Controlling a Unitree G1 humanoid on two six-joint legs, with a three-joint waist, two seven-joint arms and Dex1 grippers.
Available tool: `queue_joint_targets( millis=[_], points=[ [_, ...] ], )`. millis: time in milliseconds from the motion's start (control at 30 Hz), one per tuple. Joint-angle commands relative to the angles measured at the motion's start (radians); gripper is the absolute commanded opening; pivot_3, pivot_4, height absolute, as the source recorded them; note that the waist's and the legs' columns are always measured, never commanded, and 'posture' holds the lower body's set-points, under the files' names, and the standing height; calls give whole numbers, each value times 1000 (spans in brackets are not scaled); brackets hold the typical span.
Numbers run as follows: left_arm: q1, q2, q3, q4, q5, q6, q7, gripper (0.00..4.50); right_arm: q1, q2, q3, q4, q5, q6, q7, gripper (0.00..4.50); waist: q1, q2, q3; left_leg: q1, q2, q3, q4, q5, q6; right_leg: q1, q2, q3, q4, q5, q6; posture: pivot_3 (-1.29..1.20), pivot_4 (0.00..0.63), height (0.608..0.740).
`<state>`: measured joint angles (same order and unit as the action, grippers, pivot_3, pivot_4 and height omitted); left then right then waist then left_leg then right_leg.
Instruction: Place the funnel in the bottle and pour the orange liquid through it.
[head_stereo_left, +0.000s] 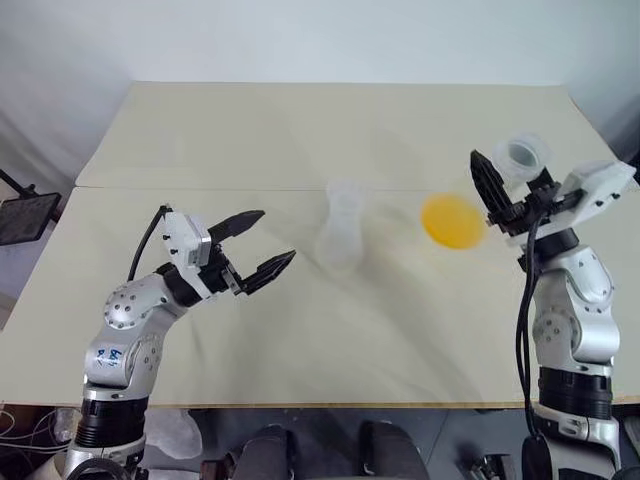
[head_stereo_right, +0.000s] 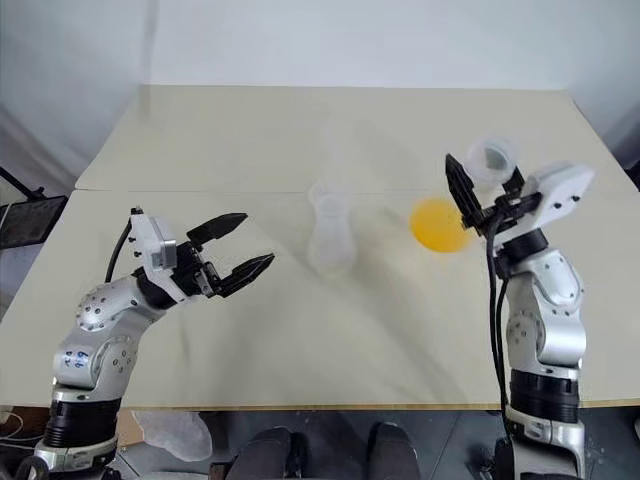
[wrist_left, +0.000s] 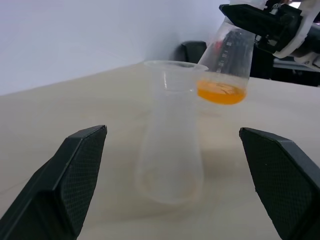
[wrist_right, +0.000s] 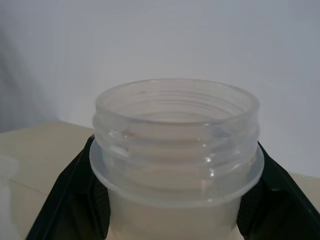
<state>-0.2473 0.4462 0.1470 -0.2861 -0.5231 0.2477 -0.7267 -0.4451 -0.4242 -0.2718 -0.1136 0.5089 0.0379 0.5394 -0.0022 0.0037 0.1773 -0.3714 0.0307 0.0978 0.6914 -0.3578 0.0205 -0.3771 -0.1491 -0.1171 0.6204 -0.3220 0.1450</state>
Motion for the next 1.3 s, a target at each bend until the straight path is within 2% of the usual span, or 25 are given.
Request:
queue_joint_targets(
  millis=[33, 233, 600, 767, 1033, 1300],
  points=[
    [15, -20, -1, -82, 9, -15, 51, 4500, -75, -17, 31, -9, 4, 17, 32, 2532, -1, 0, 0, 0, 0, 0, 0, 0, 0, 0, 0, 0, 0, 0, 0, 0, 150, 740],
    [46, -53, -23, -116, 30, -17, 103, 4500, -134, -22, 83, 42, -48, 8, 70, 2532, 1, 0, 0, 0, 0, -1, 0, 0, 0, 0, 0, -2, 0, 0, 0, 0, 150, 740],
    [23, -63, -58, -88, 55, -39, 107, 4500, -181, -67, 130, 136, -282, -121, 32, 2532, -2, 0, 0, -1, 0, -1, 0, 0, 0, 0, 0, -2, -1, 0, 0, 0, 150, 740],
    [3, -74, -71, -55, 68, -54, 99, 4500, -198, -71, 196, 79, -367, -38, 3, 2532, -2, 0, 0, 0, 0, -1, 0, 0, 0, 0, 0, -2, 0, 0, 0, 0, 150, 740],
    [-14, -89, -103, -18, 86, -75, 89, 4500, -224, -121, 301, 88, -606, -227, -37, 2532, -1, 0, 0, -1, -1, -1, 0, 0, 0, 0, 0, -3, -1, 0, 0, 0, 150, 740],
    [-29, -86, -108, 1, 83, -73, 74, 4500, -278, -183, 346, 195, -861, -453, -192, 2532, -3, 0, 0, -1, 0, -1, 0, 0, 0, 0, 0, -3, -2, 0, 0, 0, 150, 740]
  ],
)
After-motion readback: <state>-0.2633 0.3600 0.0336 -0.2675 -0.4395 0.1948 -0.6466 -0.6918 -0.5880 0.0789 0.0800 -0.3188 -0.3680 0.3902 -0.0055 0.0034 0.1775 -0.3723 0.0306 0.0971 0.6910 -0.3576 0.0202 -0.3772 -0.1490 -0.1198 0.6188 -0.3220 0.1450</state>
